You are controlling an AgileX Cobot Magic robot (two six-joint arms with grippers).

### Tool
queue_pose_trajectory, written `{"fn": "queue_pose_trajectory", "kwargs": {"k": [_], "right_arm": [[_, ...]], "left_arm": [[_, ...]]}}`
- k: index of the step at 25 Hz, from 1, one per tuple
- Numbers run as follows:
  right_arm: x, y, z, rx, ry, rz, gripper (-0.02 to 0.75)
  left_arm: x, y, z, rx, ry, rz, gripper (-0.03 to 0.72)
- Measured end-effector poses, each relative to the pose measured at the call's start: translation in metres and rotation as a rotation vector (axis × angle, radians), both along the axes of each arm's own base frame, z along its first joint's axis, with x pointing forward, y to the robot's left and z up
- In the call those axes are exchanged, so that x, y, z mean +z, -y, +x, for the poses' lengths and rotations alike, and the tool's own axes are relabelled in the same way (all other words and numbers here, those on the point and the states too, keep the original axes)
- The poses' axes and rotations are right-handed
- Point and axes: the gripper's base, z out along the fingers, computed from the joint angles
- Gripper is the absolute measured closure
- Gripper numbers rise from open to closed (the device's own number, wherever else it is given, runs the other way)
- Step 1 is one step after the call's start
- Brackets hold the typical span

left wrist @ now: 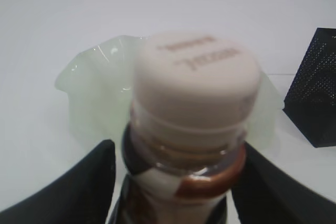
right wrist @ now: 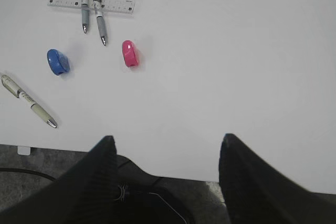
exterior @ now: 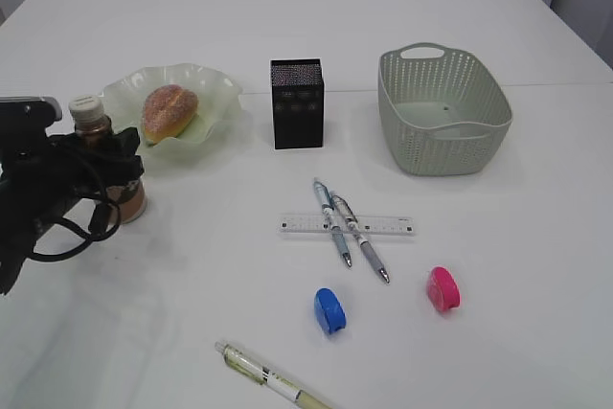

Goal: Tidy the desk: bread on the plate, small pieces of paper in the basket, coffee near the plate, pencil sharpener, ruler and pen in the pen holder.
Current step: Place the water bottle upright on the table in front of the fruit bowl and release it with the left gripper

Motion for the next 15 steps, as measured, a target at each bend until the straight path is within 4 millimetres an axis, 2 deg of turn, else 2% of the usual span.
{"fn": "queue_pose_trajectory", "kwargs": {"k": [4, 15], "right_arm": [[0.0, 0.0, 0.0, 0.0, 0.0, 0.0, 0.258], [0.0, 0.0, 0.0, 0.0, 0.0, 0.0, 0.258]], "left_arm": [[0.01, 0.0, 0.0, -0.001, 0.029, -0.009, 0.185], [0.057, 0.0, -0.004, -0.015, 0.05, 0.019, 0.185]]}}
